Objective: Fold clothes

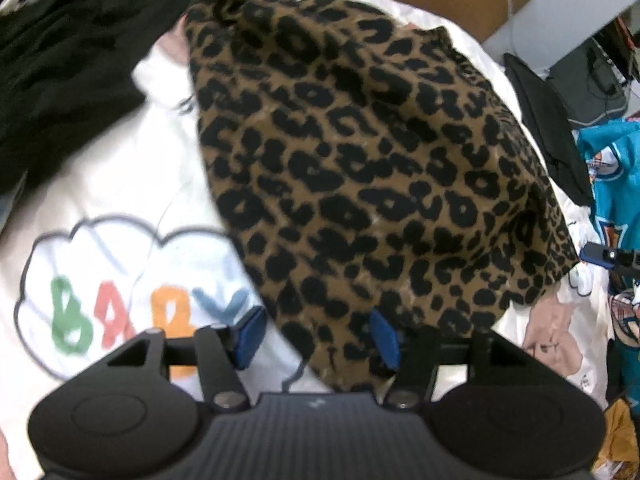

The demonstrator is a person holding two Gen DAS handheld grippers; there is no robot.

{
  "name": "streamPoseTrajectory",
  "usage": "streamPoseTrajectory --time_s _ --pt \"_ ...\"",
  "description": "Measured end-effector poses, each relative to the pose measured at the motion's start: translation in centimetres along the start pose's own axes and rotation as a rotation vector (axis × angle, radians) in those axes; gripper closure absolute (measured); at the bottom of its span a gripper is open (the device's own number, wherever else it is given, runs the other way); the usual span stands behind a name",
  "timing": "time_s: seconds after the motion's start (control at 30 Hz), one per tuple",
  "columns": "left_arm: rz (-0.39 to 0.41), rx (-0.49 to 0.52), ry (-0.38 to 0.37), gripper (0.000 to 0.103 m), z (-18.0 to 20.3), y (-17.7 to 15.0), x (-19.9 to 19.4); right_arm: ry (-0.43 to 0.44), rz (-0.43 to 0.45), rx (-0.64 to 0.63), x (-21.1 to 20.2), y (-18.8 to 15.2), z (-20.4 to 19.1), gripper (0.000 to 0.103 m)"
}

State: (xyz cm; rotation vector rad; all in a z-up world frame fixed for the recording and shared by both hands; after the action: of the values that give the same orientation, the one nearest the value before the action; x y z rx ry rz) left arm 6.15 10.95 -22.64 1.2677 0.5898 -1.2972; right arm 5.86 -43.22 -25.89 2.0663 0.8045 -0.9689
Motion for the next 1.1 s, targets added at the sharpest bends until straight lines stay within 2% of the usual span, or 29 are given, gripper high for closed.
streamPoseTrajectory --time_s 0.23,0.47,0.57,0.63,0.7,0.8,0.97,1.1 --pt "0.025 -0.071 -0.043 0.039 0.0 0.3 0.0 0.006 -0.005 -0.018 0.3 -0.1 -0.5 0.048" --pt "0.007 -0.104 -0.070 0.040 -0.3 -1.0 -0.3 -0.013 -0.018 -0.016 0.8 -0.2 -0.1 0.048" --pt "0.024 -0.124 -0.097 0.041 -0.9 -1.8 -1.3 -0.019 -0.016 -0.016 0.7 -0.3 0.1 0.048" --pt "0.033 -0.131 -0.105 0.047 -1.5 -2.2 -1.8 -0.025 -0.019 -0.016 0.8 -0.3 0.3 0.048" --pt "0.035 -0.150 -0.087 0.062 -2.2 -2.6 -2.0 -0.032 -0.023 -0.016 0.9 -0.3 0.5 0.048" --pt "0.047 -0.173 -0.066 0.063 -2.8 -2.5 -1.8 -0.031 -0.022 -0.017 1.0 -0.4 0.4 0.048" --pt "-0.006 -0.016 0.012 0.064 -1.3 -2.8 -1.3 -0.032 -0.022 -0.030 1.0 -0.5 0.3 0.048" --pt "-0.012 0.092 0.057 0.064 0.9 -2.4 -0.3 -0.038 -0.027 -0.022 1.1 -0.5 0.5 0.048"
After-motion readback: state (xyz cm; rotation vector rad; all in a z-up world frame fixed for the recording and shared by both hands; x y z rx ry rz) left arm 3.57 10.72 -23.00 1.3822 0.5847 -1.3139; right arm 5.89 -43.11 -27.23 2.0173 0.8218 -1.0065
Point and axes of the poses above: each gripper's, at about its wrist camera, not at the fingertips, and x roughly the way its jaws point, z to its right, y to its top, the point moved 1 cm from there along x, roughly the way its jaws point, and after that the axes turned 12 degrees about x, right-handed, at the moved point
